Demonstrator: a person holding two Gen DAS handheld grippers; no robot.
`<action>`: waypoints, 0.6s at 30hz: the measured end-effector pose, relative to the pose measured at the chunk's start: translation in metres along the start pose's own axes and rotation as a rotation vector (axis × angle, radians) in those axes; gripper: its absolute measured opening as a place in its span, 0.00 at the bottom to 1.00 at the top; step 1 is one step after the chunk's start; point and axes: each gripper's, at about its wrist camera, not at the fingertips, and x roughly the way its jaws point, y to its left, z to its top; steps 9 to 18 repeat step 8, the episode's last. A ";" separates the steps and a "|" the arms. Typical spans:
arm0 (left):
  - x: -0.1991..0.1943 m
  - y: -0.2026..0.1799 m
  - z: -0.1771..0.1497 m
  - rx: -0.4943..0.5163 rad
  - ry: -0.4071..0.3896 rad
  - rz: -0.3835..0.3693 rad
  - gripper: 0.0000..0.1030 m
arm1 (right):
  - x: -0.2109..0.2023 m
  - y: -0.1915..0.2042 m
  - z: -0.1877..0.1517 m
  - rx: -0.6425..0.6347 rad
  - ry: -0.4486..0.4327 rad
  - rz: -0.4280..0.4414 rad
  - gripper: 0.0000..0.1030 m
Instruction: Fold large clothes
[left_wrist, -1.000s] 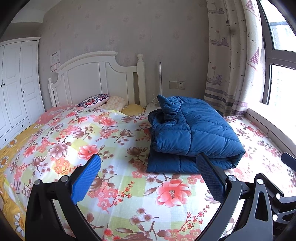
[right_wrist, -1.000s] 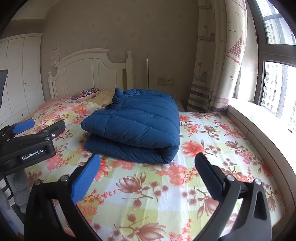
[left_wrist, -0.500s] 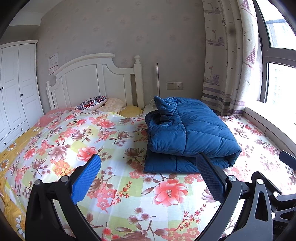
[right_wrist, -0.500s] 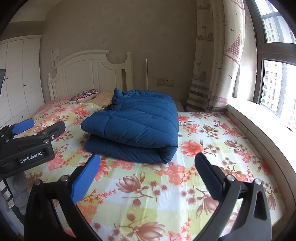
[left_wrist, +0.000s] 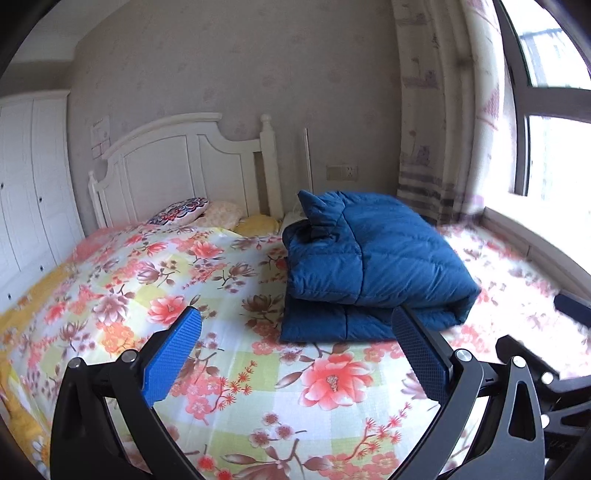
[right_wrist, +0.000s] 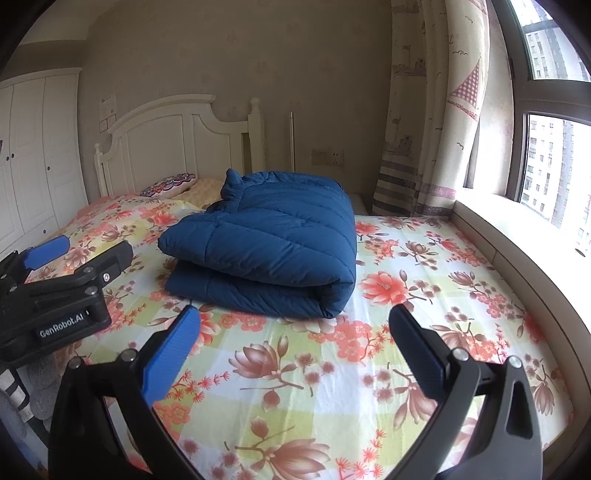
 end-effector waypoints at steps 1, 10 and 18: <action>0.008 0.000 0.000 0.017 0.034 -0.026 0.96 | 0.002 -0.002 0.000 0.000 0.007 0.001 0.98; 0.106 0.118 0.018 0.016 0.253 0.111 0.96 | 0.013 -0.086 0.023 0.057 0.044 -0.031 0.98; 0.106 0.118 0.018 0.016 0.253 0.111 0.96 | 0.013 -0.086 0.023 0.057 0.044 -0.031 0.98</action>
